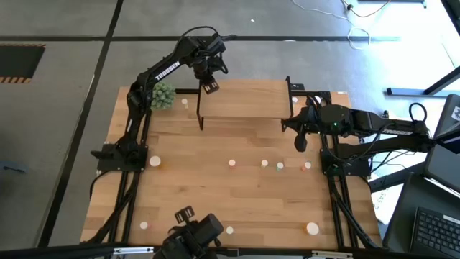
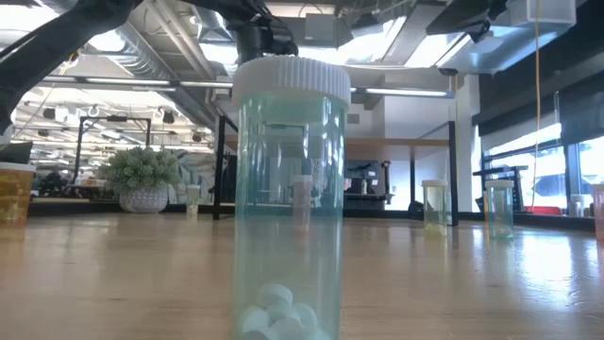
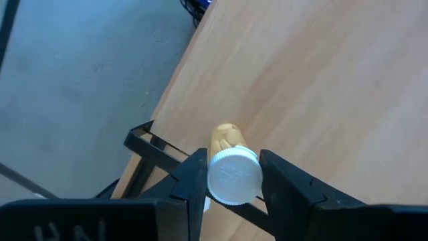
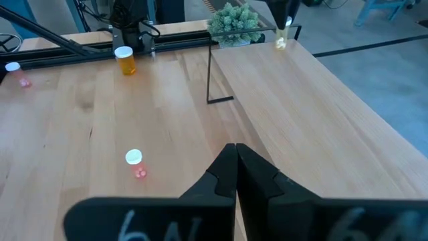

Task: Pick and place medicine bottles onto shelf by color
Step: Put the bottom left yellow pill bottle on the shelf

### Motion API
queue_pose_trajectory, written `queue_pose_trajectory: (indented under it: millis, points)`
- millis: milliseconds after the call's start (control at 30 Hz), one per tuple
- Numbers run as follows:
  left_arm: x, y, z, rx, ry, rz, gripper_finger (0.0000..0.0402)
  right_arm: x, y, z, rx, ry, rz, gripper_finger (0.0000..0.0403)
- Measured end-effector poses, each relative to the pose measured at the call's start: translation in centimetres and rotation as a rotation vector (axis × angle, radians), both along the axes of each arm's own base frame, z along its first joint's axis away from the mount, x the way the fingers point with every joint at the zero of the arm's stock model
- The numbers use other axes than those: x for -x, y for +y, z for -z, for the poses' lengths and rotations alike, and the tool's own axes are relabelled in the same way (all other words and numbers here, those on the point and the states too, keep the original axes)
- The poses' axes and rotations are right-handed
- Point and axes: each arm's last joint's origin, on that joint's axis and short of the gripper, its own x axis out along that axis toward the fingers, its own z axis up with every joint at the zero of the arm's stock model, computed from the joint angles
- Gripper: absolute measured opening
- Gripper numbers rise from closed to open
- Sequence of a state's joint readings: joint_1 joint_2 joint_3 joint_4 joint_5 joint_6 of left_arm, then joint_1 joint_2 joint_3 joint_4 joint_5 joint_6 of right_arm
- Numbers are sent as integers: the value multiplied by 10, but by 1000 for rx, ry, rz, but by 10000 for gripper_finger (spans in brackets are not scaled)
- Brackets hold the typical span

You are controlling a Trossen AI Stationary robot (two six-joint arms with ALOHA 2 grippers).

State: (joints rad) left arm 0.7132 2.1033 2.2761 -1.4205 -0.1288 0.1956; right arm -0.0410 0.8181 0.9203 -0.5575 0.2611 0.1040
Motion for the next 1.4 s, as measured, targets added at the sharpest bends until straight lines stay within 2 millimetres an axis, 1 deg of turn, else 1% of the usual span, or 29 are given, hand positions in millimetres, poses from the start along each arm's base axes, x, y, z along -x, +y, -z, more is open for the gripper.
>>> queue_pose_trajectory:
  millis: [300,467,600,800,1000,1400]
  points:
    - [0,1,0,-11,9,-14,119,0,0,0,-1,0,0,6]
    - [-1,0,0,32,-30,3,120,0,0,0,-37,-14,19,6]
    - [-1,0,0,37,-34,6,120,-1,0,-2,-18,-34,24,6]
    - [-1,-1,1,39,-35,7,120,0,-4,-5,46,-51,144,6]
    - [-1,-1,1,40,-35,7,120,1,-6,-5,86,-48,223,6]
    - [-1,-1,1,41,-34,8,120,1,-6,-5,88,-48,227,6]
